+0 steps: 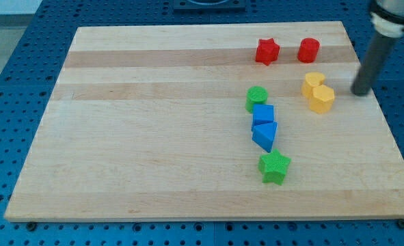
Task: Push the green circle slightly left
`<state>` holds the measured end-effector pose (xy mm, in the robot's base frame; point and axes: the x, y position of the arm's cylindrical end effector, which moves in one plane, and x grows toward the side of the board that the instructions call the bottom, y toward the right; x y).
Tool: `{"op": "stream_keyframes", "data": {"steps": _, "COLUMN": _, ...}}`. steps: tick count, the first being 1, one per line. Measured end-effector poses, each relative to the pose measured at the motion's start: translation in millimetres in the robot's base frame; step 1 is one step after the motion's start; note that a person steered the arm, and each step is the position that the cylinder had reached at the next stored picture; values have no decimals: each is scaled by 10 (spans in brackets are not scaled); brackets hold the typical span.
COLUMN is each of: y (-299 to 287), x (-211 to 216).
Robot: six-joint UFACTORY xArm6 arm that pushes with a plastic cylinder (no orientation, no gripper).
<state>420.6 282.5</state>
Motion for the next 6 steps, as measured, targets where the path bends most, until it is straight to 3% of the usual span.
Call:
{"op": "stream_keyframes", "data": {"steps": 1, "y": -343, "x": 351}}
{"op": "stream_keyframes", "data": {"steps": 3, "y": -1111, "x": 222}}
{"op": "stream_keyframes", "data": {"steps": 5, "y": -937, "x": 143}}
{"op": "stream_keyframes", "data": {"steps": 6, "y": -1120, "x": 186}}
